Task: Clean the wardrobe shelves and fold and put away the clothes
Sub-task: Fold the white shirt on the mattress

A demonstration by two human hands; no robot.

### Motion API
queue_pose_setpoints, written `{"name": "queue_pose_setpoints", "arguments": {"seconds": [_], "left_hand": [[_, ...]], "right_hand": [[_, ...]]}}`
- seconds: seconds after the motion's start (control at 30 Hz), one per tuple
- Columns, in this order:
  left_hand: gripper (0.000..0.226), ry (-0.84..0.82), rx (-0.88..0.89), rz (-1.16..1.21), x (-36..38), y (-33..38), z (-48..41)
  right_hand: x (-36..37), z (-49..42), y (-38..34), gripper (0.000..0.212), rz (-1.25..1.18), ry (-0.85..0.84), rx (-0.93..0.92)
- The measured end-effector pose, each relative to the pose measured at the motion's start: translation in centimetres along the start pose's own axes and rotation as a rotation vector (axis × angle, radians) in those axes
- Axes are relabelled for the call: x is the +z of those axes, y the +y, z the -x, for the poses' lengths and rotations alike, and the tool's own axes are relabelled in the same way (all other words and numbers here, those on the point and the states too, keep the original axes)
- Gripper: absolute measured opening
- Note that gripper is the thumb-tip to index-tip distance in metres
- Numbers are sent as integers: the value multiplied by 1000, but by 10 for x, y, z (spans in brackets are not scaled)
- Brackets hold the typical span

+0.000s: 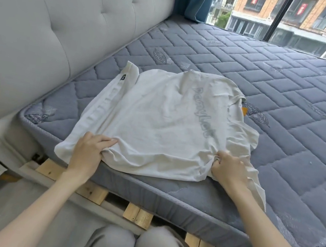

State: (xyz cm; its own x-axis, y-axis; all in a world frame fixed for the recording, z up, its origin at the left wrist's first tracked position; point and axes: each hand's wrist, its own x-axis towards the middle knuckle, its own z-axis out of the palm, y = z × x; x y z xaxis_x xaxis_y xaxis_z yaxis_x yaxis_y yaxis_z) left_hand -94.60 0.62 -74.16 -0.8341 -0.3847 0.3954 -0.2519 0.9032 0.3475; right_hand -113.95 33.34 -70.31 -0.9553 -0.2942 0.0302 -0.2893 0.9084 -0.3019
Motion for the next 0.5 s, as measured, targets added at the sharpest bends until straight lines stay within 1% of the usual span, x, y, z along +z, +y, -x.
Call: {"name": "queue_pose_setpoints", "arguments": {"seconds": [0.17, 0.23, 0.3, 0.4, 0.43, 0.47, 0.5], "left_hand": [[55, -26, 115, -204, -29, 0, 17], [65, -42, 175, -283, -40, 3, 32], [74, -105, 161, -343, -48, 8, 48], [74, -275, 72, -452, -62, 22, 65], [75, -370, 40, -498, -66, 28, 67], [74, -502, 3, -560, -71, 36, 68], [71, -607, -19, -584, -74, 43, 67]], "right_hand": [[-31, 44, 19, 23, 37, -72, 15], [-40, 65, 26, 21, 26, -73, 11], [-47, 86, 28, 17, 16, -104, 9], [-53, 110, 35, 16, -60, -233, -28], [-55, 116, 37, 17, -97, -297, -48], [-59, 120, 40, 20, -143, -355, -60], [-62, 123, 44, 27, -196, -384, -65]]}}
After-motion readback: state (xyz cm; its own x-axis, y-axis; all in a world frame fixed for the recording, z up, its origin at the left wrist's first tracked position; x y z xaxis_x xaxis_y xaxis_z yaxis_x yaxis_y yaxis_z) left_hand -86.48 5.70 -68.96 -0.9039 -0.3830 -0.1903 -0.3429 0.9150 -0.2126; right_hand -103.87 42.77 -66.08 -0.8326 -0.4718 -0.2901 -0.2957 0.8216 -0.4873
